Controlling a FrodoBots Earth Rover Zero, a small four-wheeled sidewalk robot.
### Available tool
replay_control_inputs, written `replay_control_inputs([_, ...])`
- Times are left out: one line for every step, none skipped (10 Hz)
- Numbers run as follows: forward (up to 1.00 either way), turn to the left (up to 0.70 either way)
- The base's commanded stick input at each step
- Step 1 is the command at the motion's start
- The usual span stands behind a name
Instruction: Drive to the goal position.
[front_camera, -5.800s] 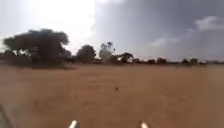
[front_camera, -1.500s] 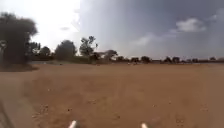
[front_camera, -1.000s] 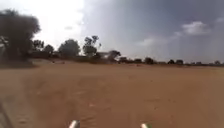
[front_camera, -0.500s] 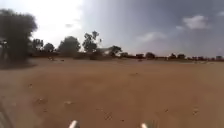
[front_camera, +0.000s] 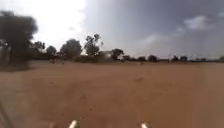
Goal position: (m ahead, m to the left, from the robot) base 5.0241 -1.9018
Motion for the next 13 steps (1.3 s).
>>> replay_control_inputs([1.0,0.0])
replay_control_inputs([1.0,0.0])
replay_control_inputs([1.0,0.0])
replay_control_inputs([1.0,0.0])
replay_control_inputs([1.0,-0.27])
replay_control_inputs([1.0,-0.27])
replay_control_inputs([1.0,0.0])
replay_control_inputs([1.0,0.0])
replay_control_inputs([1.0,0.0])
replay_control_inputs([1.0,0.0])
replay_control_inputs([1.0,-0.27])
replay_control_inputs([1.0,-0.27])
replay_control_inputs([1.0,-0.27])
